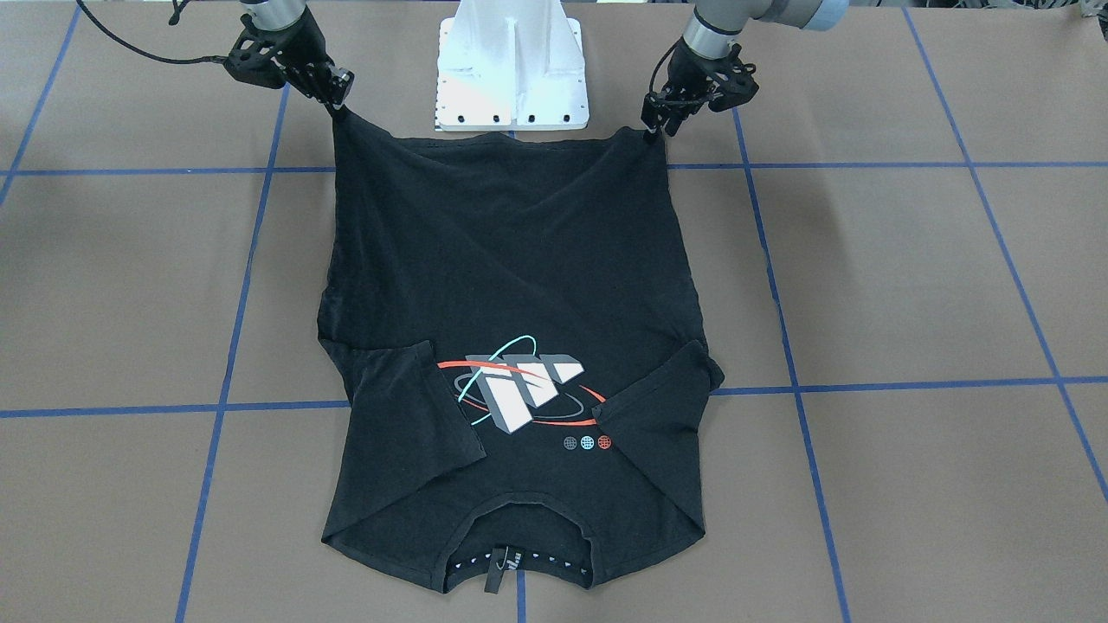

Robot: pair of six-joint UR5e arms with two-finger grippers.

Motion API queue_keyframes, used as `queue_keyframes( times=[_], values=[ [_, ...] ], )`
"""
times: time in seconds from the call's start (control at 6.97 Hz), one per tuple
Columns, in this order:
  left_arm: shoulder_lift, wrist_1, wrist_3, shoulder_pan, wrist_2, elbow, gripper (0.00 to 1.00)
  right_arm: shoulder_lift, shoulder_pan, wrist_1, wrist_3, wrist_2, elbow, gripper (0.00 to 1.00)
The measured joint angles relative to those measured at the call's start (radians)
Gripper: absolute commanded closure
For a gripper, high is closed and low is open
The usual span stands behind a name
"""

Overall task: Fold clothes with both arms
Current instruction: 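Move the left gripper to the other hem corner and grasp both hem corners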

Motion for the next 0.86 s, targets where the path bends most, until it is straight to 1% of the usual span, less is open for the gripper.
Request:
queue_keyframes(
  times=[0.43,0.57,0.86],
  values=[
    [0.003,0.006,-0.002,-0.005,-0.004,-0.031,1.00,0.000,0.000,0.000,0.000,0.000,0.000,1.00],
    [0.018,0.022,-0.001,-0.006,-0.007,-0.066,1.00,0.000,0.003,0.000,0.000,0.000,0.003,1.00],
    [0.089,0.046,0.000,-0.005,-0.032,-0.168,1.00,-0.012,0.015,0.001,-0.001,0.013,0.032,1.00]
  ],
)
